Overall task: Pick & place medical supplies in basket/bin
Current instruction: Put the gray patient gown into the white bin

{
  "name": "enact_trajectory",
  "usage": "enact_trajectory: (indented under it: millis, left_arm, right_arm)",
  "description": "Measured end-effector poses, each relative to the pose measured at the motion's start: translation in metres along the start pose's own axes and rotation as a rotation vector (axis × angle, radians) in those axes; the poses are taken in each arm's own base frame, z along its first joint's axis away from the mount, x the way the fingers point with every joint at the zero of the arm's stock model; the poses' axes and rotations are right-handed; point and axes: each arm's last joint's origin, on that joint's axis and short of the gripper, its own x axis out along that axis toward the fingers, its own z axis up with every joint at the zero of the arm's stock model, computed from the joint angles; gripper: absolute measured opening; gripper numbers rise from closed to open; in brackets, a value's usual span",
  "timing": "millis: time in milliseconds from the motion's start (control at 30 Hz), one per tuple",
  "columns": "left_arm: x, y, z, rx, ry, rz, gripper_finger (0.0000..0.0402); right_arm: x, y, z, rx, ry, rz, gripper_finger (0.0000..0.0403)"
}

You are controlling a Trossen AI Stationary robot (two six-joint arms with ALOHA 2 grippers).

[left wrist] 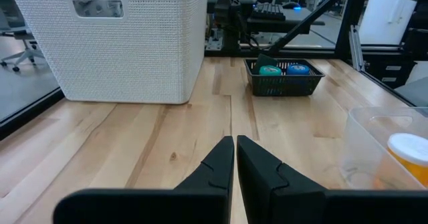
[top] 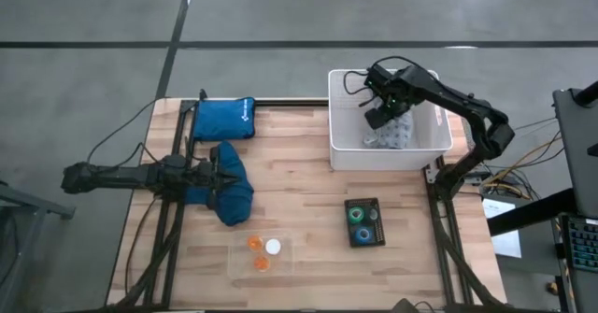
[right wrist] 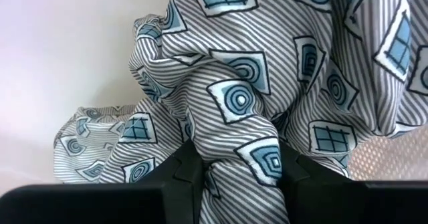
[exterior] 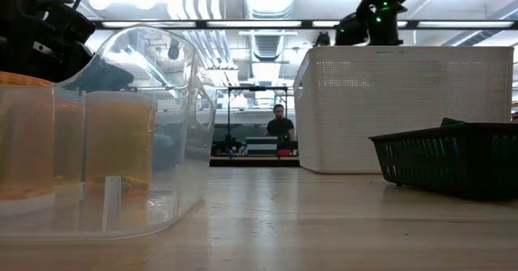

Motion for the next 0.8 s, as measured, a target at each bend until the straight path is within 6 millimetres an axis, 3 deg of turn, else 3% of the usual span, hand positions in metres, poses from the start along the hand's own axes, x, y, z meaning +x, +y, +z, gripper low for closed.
enact_trajectory:
  millis: [500,800]
  left_arm:
    - [0.000,0.000,0.000,0.000,0.000,0.000,0.0026]
    - [0.000,0.000,0.000,-0.004,0.000,0.000,0.0026]
  right_arm:
    - [0.015,-0.030,-0.039,0.140,-0.087,0.078,0.0091]
    - [0.050,-0.029,-0.054,0.145,-0.043,0.067,0.0091]
